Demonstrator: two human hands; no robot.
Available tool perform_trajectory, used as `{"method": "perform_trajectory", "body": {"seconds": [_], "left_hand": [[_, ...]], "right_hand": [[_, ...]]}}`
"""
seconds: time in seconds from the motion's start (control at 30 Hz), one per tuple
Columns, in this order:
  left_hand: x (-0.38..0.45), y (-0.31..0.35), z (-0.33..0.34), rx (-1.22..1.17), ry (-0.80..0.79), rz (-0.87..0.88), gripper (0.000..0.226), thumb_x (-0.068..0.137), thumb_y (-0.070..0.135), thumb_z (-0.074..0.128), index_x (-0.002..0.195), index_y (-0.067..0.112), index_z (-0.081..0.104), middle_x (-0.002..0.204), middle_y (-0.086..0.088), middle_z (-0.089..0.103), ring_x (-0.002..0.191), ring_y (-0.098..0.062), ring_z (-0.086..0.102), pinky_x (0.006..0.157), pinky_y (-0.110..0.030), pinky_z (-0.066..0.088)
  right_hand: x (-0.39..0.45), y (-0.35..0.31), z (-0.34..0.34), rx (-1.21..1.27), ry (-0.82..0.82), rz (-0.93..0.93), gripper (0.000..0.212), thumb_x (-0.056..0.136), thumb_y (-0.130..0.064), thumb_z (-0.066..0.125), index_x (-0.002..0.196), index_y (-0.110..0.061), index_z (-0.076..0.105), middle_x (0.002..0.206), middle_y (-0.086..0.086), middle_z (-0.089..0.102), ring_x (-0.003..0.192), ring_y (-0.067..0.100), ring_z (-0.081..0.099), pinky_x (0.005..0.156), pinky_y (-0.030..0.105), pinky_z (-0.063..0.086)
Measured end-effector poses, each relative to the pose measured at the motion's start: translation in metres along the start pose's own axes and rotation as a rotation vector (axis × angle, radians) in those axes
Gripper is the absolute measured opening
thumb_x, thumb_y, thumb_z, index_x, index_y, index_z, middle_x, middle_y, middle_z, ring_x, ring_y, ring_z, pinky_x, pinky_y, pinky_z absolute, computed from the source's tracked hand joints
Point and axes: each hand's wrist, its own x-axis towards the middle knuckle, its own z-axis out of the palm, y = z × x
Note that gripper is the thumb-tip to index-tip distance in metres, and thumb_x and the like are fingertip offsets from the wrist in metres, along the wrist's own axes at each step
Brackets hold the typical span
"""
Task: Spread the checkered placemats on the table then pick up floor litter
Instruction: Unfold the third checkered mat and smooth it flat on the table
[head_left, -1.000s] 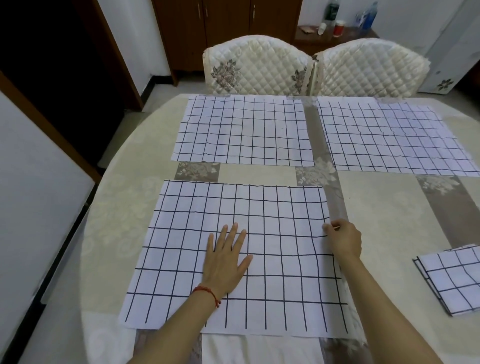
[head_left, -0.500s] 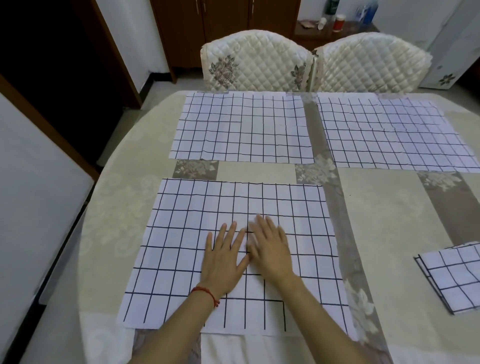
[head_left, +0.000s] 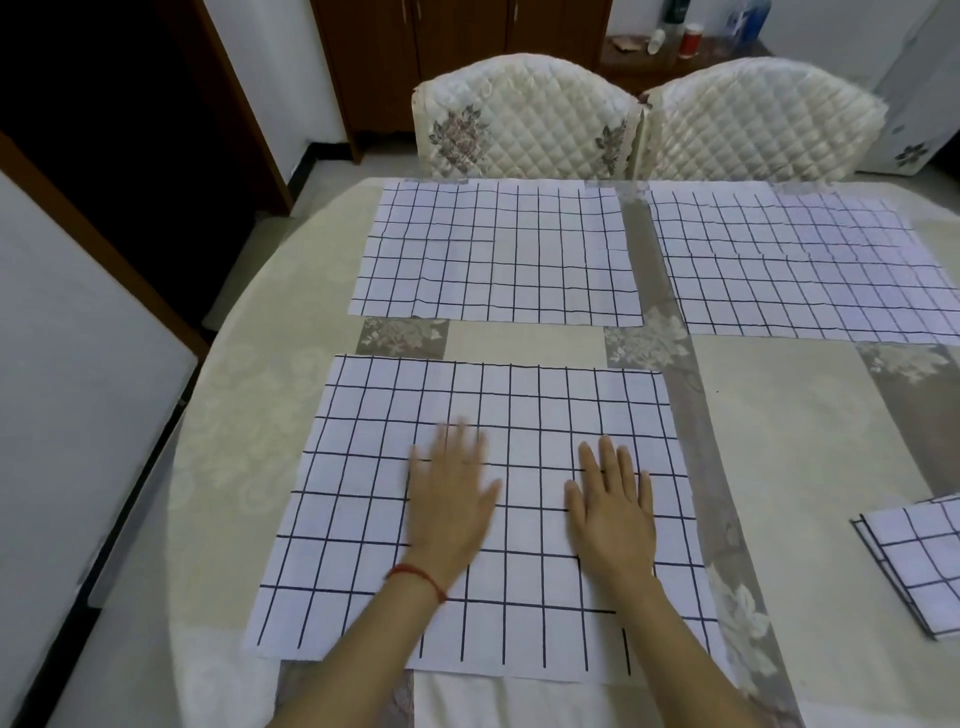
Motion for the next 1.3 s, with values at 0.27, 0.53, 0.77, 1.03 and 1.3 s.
{"method": "perform_trajectory", "body": {"seconds": [0.27,0.53,0.77,1.03,1.3], "left_hand": [[0.076,-0.023,0.006,0.012,-0.139,0.022,0.057,0.094,0.049,0.020,0.146,0.028,0.007,0.158,0.002,0.003,0.146,-0.022,-0.001,0.116,-0.049,0.001],[0.006,0.010,0.008,-0.104,0.026,0.071,0.058,0.094,0.050,0.009,0.142,0.022,0.025,0.154,-0.005,0.023,0.144,-0.024,0.014,0.116,-0.051,0.012],[-0.041,0.019,0.024,-0.036,-0.054,0.064,0.055,0.095,0.048,0.006,0.142,0.028,0.025,0.151,0.002,0.031,0.140,-0.017,0.016,0.111,-0.045,0.007],[-0.041,0.021,0.024,-0.016,-0.034,0.069,0.055,0.095,0.049,0.006,0.144,0.029,0.022,0.152,0.004,0.027,0.140,-0.016,0.011,0.111,-0.043,0.002],[-0.042,0.021,0.021,0.001,-0.067,0.045,0.057,0.095,0.050,0.002,0.142,0.028,0.025,0.150,0.002,0.034,0.138,-0.017,0.016,0.108,-0.047,0.013]], "right_hand": [[0.001,0.003,0.007,0.006,0.049,-0.008,0.065,0.087,-0.052,0.002,0.147,-0.028,0.010,0.156,-0.008,-0.002,0.141,0.007,-0.012,0.109,0.024,-0.024],[0.001,0.003,0.007,0.006,0.049,-0.016,0.067,0.085,-0.052,-0.001,0.147,-0.028,0.009,0.158,-0.005,-0.001,0.140,0.007,-0.015,0.109,0.026,-0.024],[0.023,-0.022,-0.004,0.052,0.067,-0.050,0.069,0.085,-0.049,0.007,0.143,-0.020,0.032,0.156,0.003,0.022,0.145,0.024,0.013,0.117,0.042,0.001],[0.068,0.026,-0.008,-0.002,-0.063,-0.130,0.073,0.080,-0.056,-0.002,0.147,-0.029,0.011,0.159,-0.004,0.001,0.146,0.015,-0.005,0.118,0.040,-0.006],[-0.028,-0.018,0.001,0.113,0.082,-0.160,0.063,0.094,-0.051,0.007,0.143,-0.019,0.031,0.155,0.005,0.022,0.144,0.020,0.014,0.115,0.038,-0.006]]}}
